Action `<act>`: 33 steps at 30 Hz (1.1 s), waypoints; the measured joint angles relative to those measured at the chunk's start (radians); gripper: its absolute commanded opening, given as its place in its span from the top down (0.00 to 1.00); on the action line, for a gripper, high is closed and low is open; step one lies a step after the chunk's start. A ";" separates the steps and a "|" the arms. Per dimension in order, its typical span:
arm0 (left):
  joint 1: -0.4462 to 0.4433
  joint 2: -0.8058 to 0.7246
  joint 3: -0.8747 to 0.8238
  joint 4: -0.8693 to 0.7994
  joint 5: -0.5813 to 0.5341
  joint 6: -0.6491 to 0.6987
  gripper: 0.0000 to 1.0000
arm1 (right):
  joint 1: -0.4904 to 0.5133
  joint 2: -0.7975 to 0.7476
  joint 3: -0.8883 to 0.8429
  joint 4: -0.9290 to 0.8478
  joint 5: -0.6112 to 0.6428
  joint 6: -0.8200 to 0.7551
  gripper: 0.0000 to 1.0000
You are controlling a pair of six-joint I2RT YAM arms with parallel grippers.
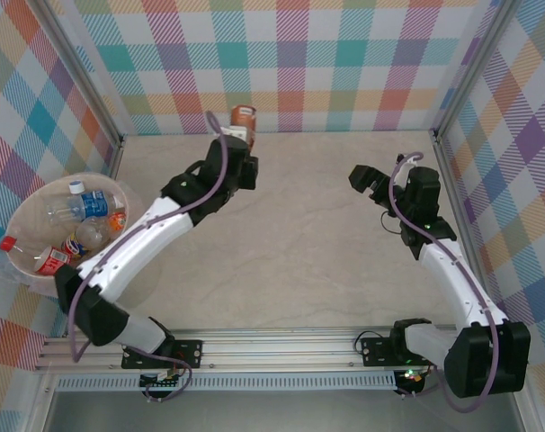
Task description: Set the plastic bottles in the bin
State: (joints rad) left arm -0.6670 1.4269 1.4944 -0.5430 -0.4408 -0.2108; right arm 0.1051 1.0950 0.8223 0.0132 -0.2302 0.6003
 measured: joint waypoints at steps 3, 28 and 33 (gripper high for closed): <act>0.000 -0.063 0.006 -0.089 -0.103 -0.039 1.00 | 0.000 -0.002 -0.001 0.001 -0.006 0.001 0.00; 0.626 -0.436 0.008 -0.704 -0.537 -0.402 1.00 | 0.000 0.083 0.093 0.000 -0.125 0.053 0.00; 0.760 -0.472 -0.053 -0.723 -0.431 -0.402 0.98 | 0.000 0.108 0.141 -0.014 -0.151 0.051 0.00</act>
State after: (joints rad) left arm 0.0933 0.9550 1.4414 -1.2663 -0.8715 -0.6132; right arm 0.1051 1.2026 0.9634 -0.0010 -0.3809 0.6514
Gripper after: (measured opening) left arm 0.371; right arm 0.996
